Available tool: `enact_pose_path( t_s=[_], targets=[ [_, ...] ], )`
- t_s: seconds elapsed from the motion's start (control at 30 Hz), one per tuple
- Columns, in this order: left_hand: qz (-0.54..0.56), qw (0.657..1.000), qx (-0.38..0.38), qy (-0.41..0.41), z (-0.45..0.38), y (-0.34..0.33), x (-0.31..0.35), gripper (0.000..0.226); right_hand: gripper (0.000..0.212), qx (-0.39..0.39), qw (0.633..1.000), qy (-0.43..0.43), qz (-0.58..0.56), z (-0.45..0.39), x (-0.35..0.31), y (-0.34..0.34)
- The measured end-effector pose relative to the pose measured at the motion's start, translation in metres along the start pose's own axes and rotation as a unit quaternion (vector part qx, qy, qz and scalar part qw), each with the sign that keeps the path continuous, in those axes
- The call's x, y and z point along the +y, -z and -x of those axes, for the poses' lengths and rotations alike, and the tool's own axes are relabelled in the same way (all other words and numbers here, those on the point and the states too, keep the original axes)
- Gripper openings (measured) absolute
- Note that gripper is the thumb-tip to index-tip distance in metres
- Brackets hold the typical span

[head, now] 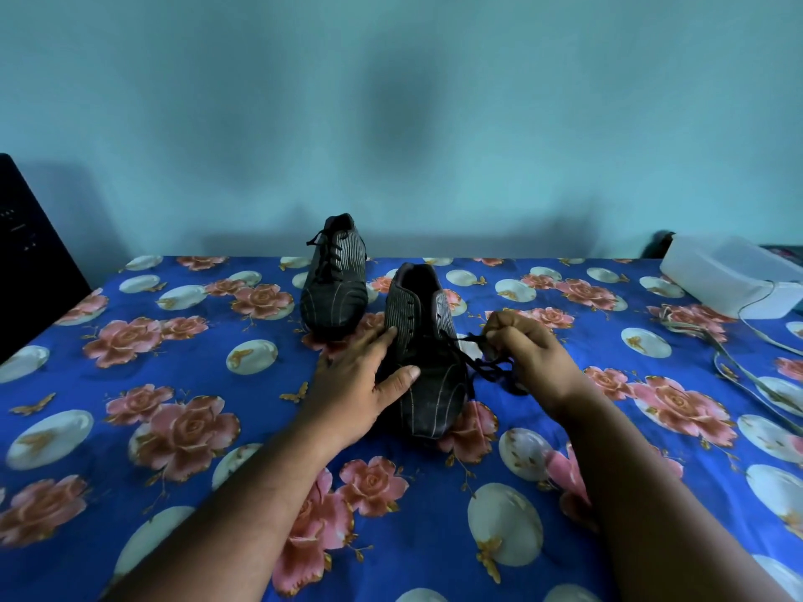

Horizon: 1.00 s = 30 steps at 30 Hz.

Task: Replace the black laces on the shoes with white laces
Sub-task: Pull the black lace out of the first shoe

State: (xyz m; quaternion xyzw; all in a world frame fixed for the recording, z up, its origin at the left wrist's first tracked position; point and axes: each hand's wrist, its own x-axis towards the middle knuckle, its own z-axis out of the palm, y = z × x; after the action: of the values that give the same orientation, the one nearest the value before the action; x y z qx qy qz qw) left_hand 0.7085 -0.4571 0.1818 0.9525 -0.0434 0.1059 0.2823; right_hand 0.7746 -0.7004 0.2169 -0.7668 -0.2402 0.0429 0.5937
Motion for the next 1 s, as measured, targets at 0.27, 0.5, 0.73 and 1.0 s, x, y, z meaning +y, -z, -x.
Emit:
enact_pose_path(
  t_s=[0.27, 0.5, 0.73, 1.0],
  targets=[
    [0.081, 0.997, 0.002, 0.016, -0.003, 0.005, -0.001, 0.090, 0.013, 0.213, 0.949, -0.097, 0.209, -0.009, 0.027, 0.024],
    [0.082, 0.995, 0.056, 0.023, -0.019, 0.015, 0.007, 0.032, 0.026, 0.173, 0.939, -0.039, 0.295, -0.012, 0.029, 0.013],
    [0.072, 0.986, 0.148, 0.022, -0.031, 0.002, 0.022, 0.012, 0.037, -0.004, 0.978, 0.041, 0.205, -0.012, 0.038, -0.015],
    [0.080, 0.982, 0.168, 0.030, -0.025, -0.009, 0.024, 0.006, 0.062, -0.012, 0.975, 0.041, 0.220, -0.012, 0.042, -0.013]
  ],
)
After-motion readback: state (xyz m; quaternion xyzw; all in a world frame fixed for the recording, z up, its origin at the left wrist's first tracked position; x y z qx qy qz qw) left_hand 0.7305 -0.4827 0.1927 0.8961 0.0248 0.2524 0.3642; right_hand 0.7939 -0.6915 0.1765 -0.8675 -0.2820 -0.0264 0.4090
